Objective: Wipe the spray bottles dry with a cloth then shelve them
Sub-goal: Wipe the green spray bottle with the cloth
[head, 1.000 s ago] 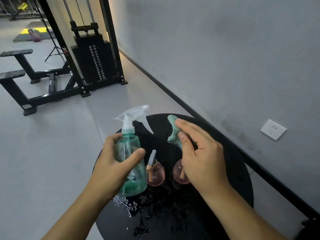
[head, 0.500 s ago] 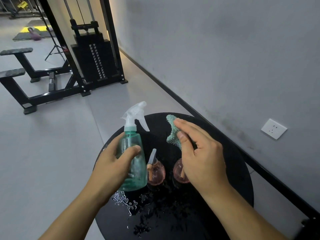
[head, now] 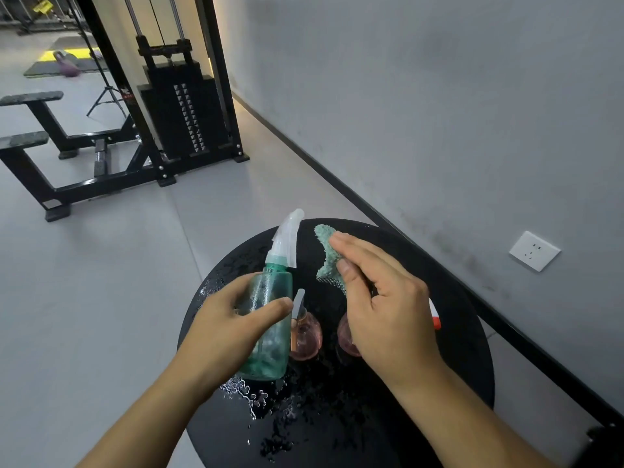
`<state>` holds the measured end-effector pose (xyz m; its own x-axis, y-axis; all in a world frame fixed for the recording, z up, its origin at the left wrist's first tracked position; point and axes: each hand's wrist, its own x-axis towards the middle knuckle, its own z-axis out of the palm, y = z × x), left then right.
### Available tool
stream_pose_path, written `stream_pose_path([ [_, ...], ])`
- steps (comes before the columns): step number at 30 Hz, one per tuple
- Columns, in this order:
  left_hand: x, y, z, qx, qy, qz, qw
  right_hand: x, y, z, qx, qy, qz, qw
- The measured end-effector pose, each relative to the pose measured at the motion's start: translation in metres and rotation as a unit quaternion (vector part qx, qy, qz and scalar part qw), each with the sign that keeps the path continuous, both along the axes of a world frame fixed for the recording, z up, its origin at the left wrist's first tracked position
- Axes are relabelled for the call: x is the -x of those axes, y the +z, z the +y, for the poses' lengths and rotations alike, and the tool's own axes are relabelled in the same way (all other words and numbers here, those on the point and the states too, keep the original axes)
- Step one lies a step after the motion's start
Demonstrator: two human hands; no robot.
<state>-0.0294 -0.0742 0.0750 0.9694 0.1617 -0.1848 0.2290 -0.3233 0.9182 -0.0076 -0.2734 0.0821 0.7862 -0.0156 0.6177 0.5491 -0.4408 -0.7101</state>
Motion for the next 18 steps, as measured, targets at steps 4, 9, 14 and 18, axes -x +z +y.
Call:
stream_pose_path([
  [4, 0.004, 0.002, -0.010, -0.053, -0.034, -0.003, 0.998, 0.003, -0.002, 0.003, 0.043, 0.017, -0.017, 0.999],
  [9, 0.006, 0.003, -0.017, -0.087, -0.055, 0.008, 0.995, 0.003, -0.010, 0.006, 0.080, 0.049, 0.014, 0.995],
  [14, 0.004, 0.003, -0.011, -0.102, -0.038, 0.010, 0.994, 0.007, -0.011, 0.008, 0.123, 0.073, 0.025, 0.989],
  [18, 0.005, 0.005, -0.011, -0.111, -0.048, 0.020, 0.992, 0.000, -0.012, 0.004, 0.120, 0.061, 0.021, 0.991],
])
